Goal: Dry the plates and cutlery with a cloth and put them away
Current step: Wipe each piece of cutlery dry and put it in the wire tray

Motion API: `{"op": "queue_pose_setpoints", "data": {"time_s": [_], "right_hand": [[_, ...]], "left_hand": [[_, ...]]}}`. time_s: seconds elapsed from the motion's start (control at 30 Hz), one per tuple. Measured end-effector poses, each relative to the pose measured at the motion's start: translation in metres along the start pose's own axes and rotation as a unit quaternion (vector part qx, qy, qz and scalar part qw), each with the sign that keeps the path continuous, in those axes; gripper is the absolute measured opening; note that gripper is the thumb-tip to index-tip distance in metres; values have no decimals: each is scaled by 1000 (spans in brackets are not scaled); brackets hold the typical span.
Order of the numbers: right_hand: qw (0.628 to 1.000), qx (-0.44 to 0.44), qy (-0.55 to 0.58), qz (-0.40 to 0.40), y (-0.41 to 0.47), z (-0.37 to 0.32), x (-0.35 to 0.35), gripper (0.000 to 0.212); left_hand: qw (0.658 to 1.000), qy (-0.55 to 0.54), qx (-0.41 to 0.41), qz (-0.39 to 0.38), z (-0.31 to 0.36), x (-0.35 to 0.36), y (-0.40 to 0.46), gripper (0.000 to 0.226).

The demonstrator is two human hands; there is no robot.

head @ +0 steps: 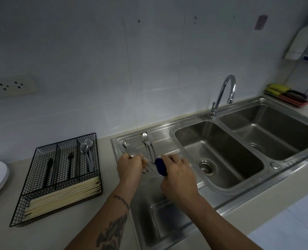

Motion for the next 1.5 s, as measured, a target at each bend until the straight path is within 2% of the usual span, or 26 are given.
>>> {"op": "queue_pose_setpoints", "data": {"time_s": [0.13,0.2,0.3,0.4,0.6,0.77,0.87,1.0,1.13,1.23,1.37,1.5], "right_hand": [[999,-14,46,23,6,-10,-8,48],[998,-48,46,7,13,-26,5,58],[996,-81,-10,-35,22,-36,35,74],[995,-68,-39,-53,31,-32,52,74],[986,-128,-69,-84,37,-62,94,75],[986,-108,-72,-109,55,-48,108,67],[985,-106,-72,-113,72,-47,119,66],[987,-104,-51,-110,97,-48,128,65],[990,-97,-9,-106,110,-45,135,64],[989,-91,19,-115,110,-37,142,64],[992,-64,38,-106,110,-21,135,64],[993,-47,48,-95,111,-8,119,60]], "left_hand": [[997,-78,-4,7,-5,-18,7,11],[991,-132,-20,-12,-8,-19,6,15],[979,-199,-38,-19,-8,-27,6,13],[974,-221,-48,15,-16,-55,15,8],[971,-230,-38,51,-25,-91,39,7],[974,-172,-34,140,-39,-134,66,12],[978,-128,-19,166,-35,-152,92,30],[987,-25,10,159,-17,-162,135,41],[992,41,-5,122,-7,-158,179,8],[989,101,-8,106,-9,-148,205,9],[975,201,-19,91,-29,-129,224,35],[977,207,18,51,-32,-105,216,39]]}}
Point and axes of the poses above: each hand's wrist, its own y-axis towards the middle knuckle, its own x-axis out of the palm, z = x × y, the point moved 10 cm from there along y, towards the middle knuckle, and after that the axes turned 15 degrees about y, right-handed, at the moved point
